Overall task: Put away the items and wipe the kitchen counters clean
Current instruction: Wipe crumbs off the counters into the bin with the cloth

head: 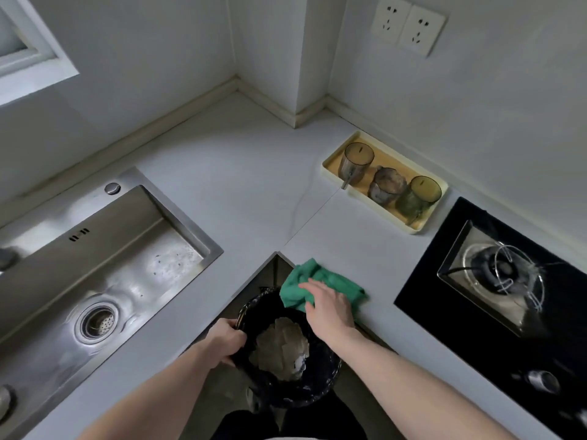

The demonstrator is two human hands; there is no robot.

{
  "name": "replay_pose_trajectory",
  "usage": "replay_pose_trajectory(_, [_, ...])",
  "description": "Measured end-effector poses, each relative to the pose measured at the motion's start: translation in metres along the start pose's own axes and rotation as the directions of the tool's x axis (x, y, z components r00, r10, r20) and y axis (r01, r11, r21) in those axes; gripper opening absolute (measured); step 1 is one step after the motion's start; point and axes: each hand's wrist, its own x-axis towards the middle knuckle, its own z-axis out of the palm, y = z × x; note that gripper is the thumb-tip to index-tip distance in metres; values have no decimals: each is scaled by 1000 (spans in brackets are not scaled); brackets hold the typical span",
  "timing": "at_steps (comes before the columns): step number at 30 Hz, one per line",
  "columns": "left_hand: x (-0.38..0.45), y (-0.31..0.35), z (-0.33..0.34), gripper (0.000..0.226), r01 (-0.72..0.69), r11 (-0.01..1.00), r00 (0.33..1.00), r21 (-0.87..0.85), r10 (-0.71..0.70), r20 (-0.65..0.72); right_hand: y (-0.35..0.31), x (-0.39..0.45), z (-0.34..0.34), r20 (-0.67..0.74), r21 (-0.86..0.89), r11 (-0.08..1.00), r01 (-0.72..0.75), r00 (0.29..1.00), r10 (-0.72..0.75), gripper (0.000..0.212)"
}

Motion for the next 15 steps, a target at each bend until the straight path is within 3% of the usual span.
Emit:
replay_pose_trajectory(3, [-3, 3, 3, 43, -16, 999, 1000, 39, 15, 23, -5, -23, -14, -29, 147, 989, -28, 999, 32, 44])
replay_pose_trajectory(9, [-10, 2, 7, 38, -52, 996, 998, 75, 50, 29, 57, -21, -59, -273, 307, 940, -148, 933, 236, 49])
replay_pose_trajectory(12, [-9, 2, 9, 37, -63, 994, 998, 89, 62, 22, 101, -8, -80, -329, 262, 933, -248, 886, 328, 47])
replay_pose_trajectory(15, [-4, 1, 16, 36, -74, 991, 997, 116, 72, 24, 125, -7, -74, -243, 145, 911, -386, 879, 410, 42])
